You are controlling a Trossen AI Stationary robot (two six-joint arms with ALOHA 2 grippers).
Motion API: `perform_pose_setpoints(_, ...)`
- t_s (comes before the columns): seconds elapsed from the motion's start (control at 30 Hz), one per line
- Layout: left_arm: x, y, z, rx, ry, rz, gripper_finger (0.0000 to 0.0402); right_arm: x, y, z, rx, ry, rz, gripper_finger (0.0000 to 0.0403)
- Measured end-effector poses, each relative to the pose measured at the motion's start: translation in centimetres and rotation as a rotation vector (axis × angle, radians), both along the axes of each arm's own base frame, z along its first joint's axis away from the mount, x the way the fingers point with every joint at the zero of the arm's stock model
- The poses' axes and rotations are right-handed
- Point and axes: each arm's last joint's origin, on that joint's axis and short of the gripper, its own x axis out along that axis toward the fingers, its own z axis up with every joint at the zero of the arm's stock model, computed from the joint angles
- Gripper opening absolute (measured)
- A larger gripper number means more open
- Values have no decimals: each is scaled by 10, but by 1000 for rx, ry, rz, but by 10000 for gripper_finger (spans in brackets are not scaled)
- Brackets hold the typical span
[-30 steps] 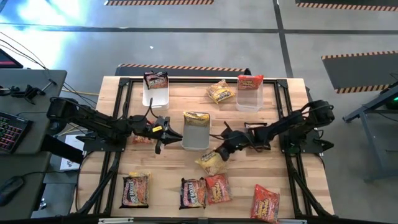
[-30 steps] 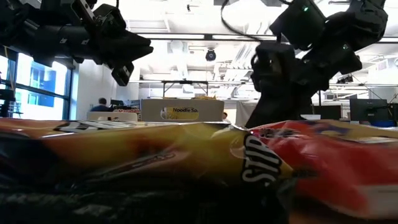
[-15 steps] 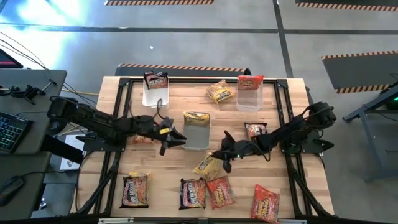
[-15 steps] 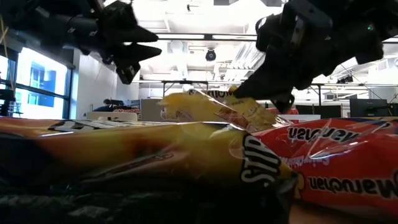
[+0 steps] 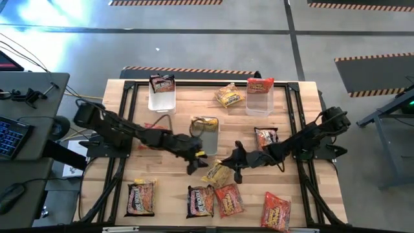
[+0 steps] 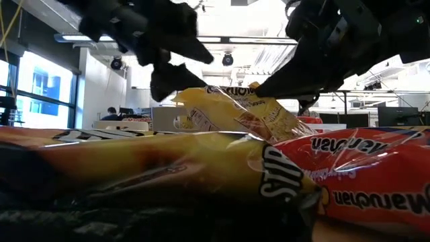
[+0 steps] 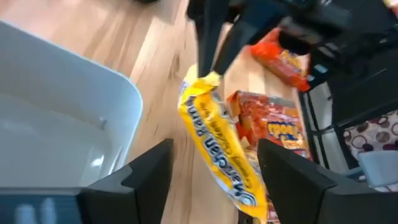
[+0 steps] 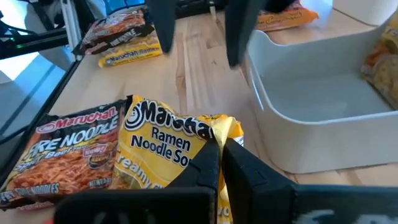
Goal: Sort Maruchan noodles
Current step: Put the bottom right yellow noodle pack into the gray bin
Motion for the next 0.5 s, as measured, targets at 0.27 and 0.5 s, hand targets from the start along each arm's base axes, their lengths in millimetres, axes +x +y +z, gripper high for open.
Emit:
perform_pose_setpoints(0.27,30,-15,-3,-4,104,-20,246,-2,6,2,-50,-21,19,0)
perform_pose_setpoints(0.5,41,-19,-4,-41,123,-15,250,-3,11,3,-81,-42,32,0)
